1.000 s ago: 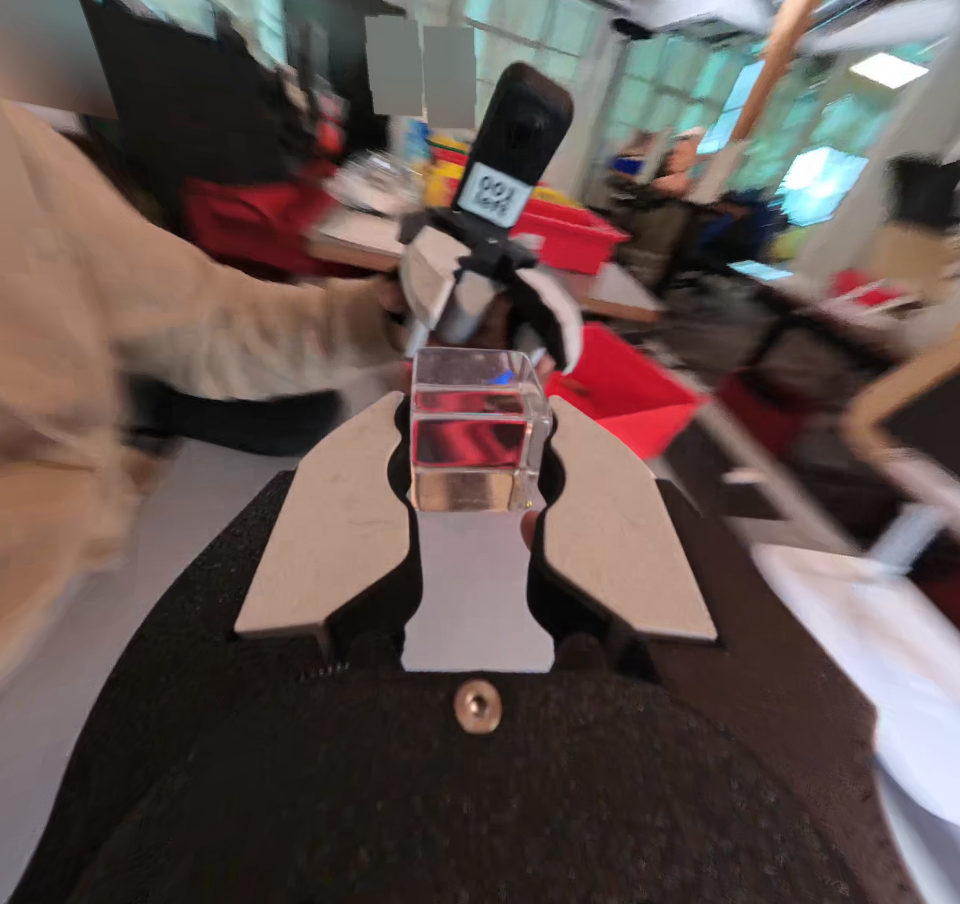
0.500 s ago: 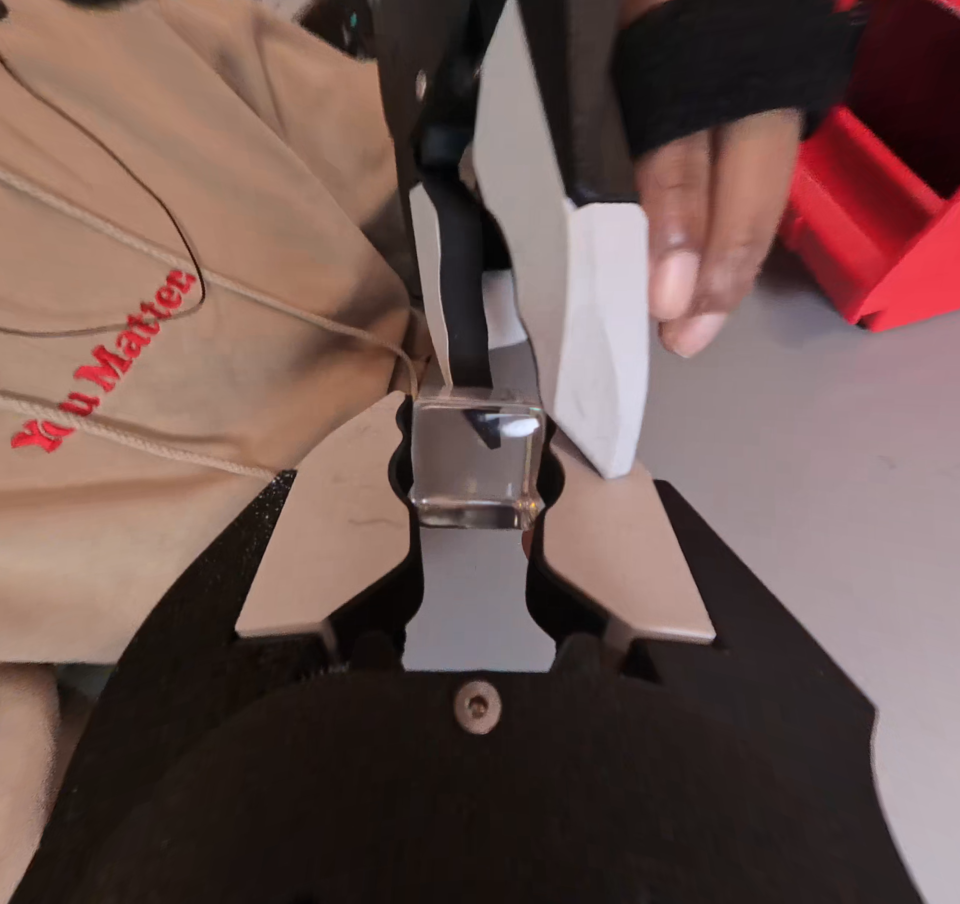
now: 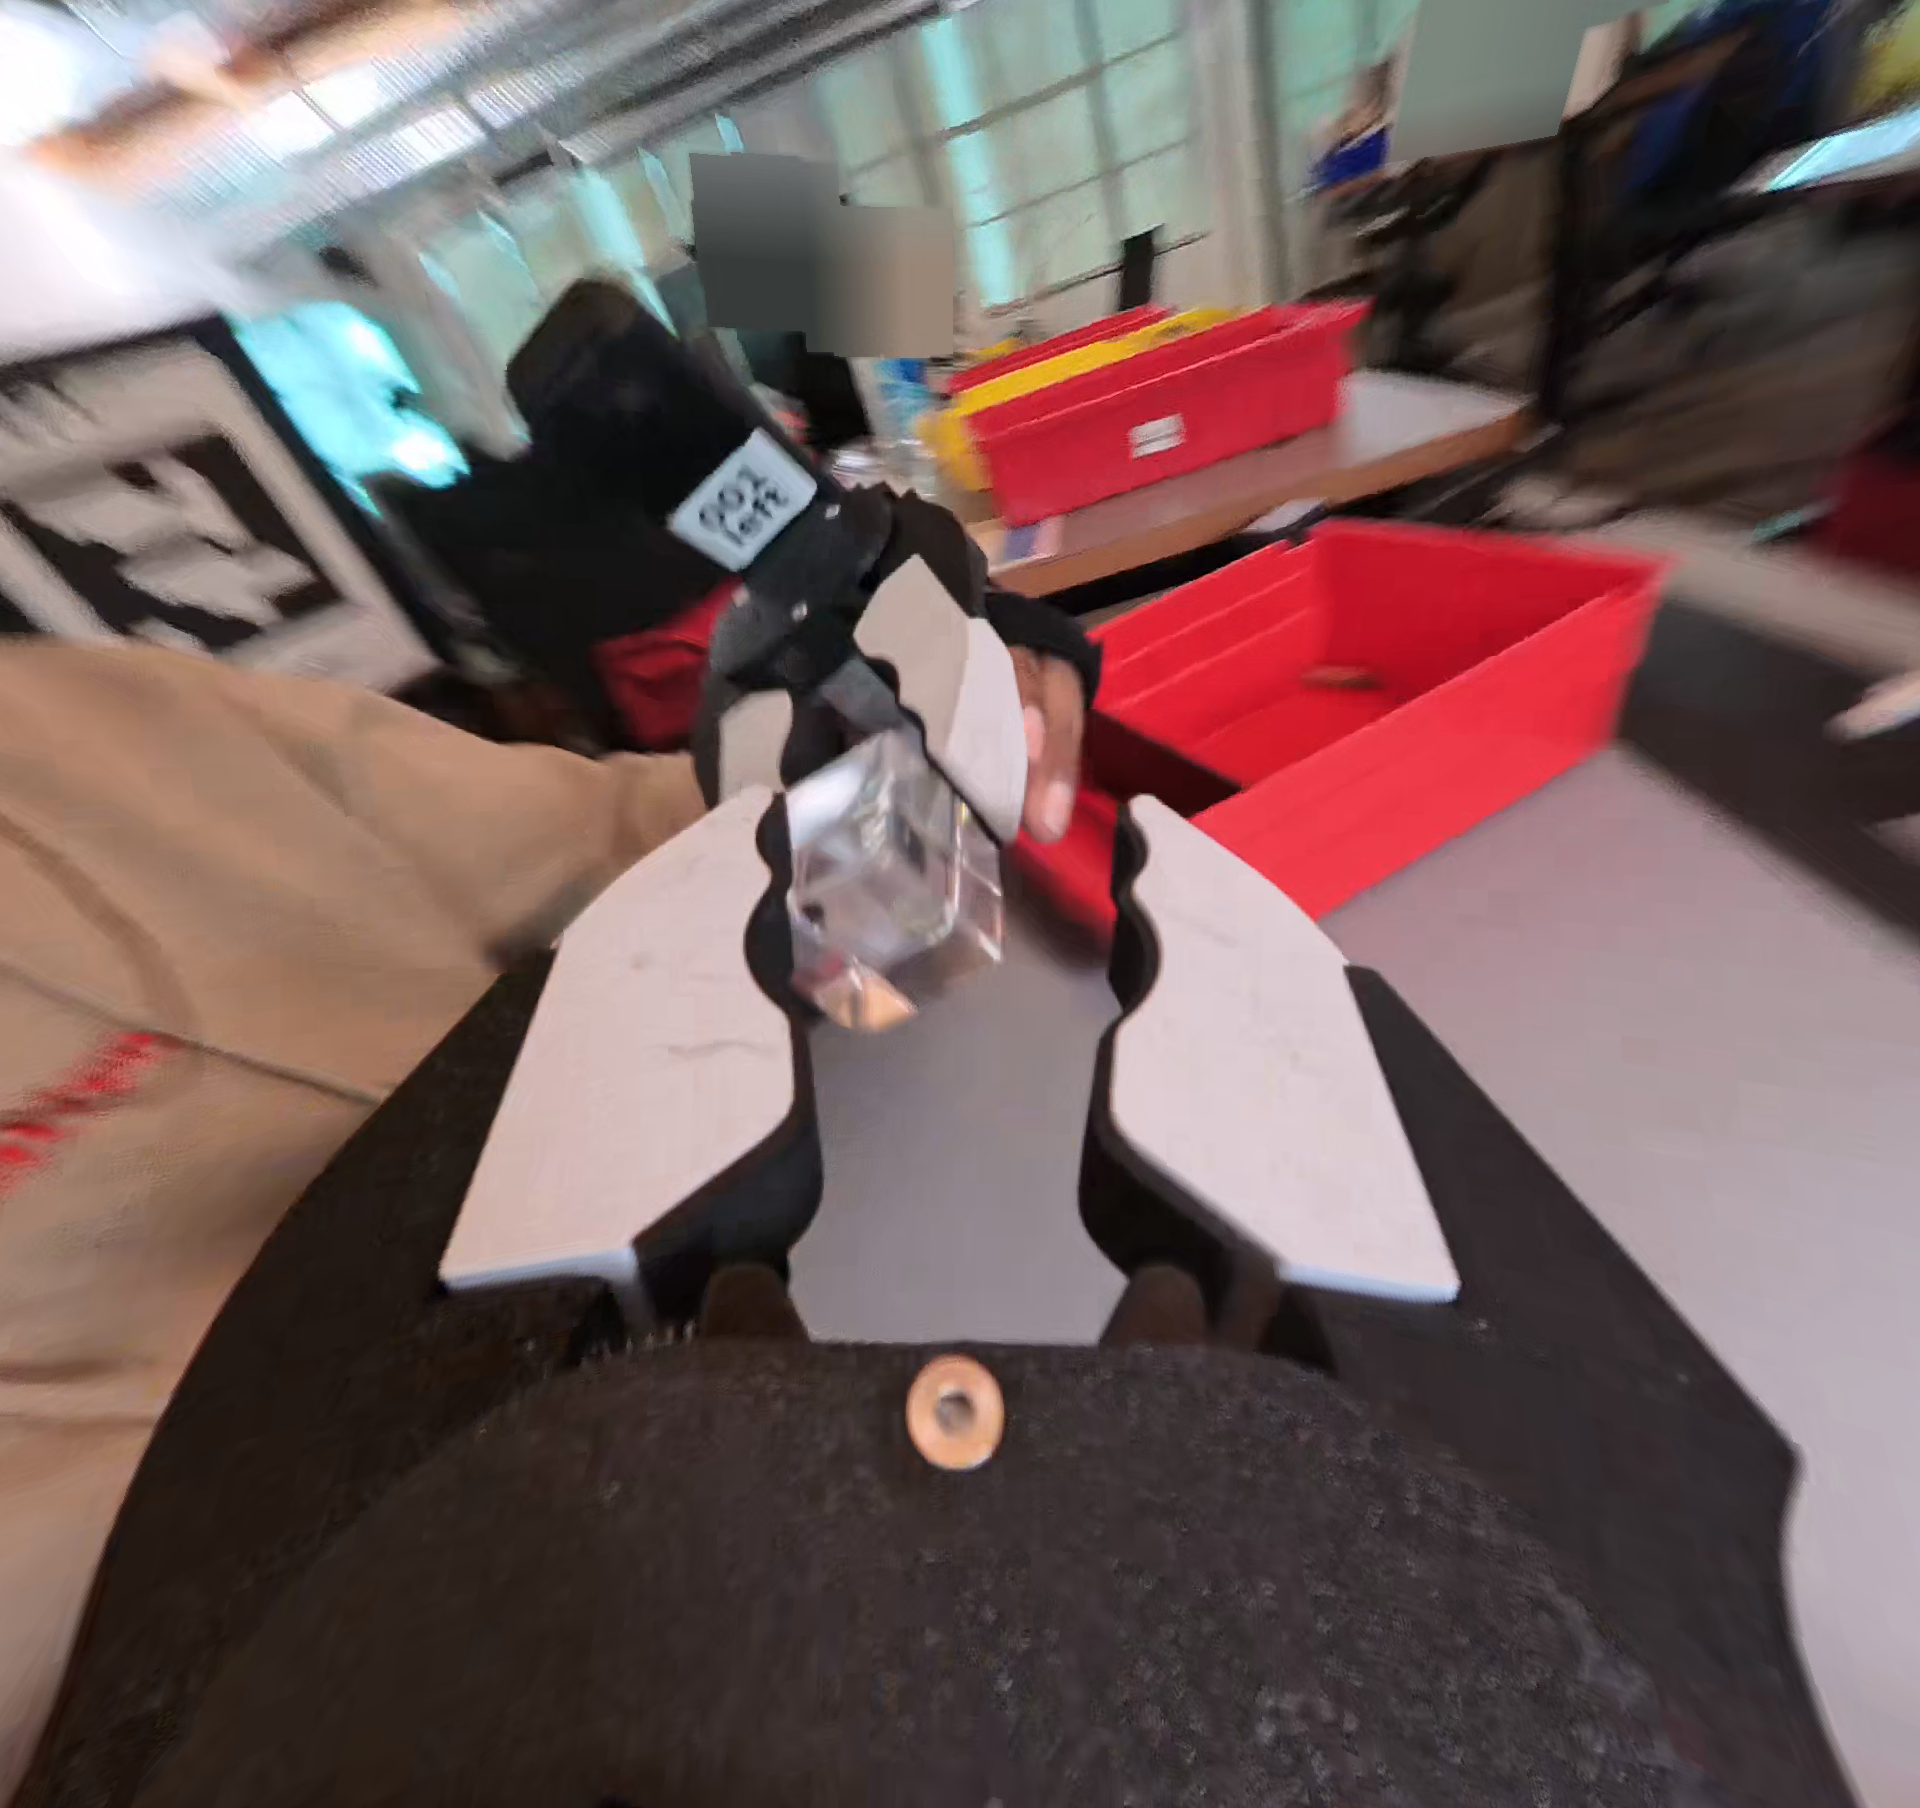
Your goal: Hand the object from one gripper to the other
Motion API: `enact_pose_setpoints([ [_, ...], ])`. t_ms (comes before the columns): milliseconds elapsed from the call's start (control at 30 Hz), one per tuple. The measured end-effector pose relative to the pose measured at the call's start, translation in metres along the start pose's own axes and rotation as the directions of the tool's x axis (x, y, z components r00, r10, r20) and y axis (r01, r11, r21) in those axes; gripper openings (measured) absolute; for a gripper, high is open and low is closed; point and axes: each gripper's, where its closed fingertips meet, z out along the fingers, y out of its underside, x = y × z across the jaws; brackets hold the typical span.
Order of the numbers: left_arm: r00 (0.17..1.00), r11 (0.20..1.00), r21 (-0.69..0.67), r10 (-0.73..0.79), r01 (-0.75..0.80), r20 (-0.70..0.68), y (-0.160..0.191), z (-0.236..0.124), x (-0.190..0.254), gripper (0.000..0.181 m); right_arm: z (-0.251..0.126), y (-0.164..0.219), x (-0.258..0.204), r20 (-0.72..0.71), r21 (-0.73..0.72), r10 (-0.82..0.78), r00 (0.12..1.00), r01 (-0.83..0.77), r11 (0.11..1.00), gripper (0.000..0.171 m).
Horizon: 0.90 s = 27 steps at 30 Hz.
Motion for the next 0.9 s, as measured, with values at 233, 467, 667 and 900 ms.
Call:
enact_pose_setpoints([
  [233, 0.817, 0.824, 0.064, -0.544, 0.564, -0.191, -0.005, -0.005, -0.017, 0.043, -0.005, -0.006, 0.002, -0.285, -0.312, -0.802, 0.526, 0.74, 0.596, 0.066],
  [467, 0.75, 0.782, 0.03, -0.585, 0.622, -0.309, -0.015, 0.001, 0.002, 0.046, 0.009, 0.008, -0.004, -0.226, -0.379, -0.915, 0.333, 0.835, 0.398, 0.049],
  [667, 0.943, 0.947, 0.11, -0.279, 0.302, -0.181, -0.023, -0.012, 0.005, 0.057, -0.001, 0.008, -0.025, -0.049, -0.095, -0.504, 0.862, 0.498, 0.862, 0.046],
  [900, 0.995, 0.995, 0.024, -0.095, 0.095, -0.002, -0.017, 0.002, 0.004, 0.058, 0.011, 0.003, -0.026, 0.065, 0.009, -0.107, 0.992, 0.107, 0.994, 0.045],
])
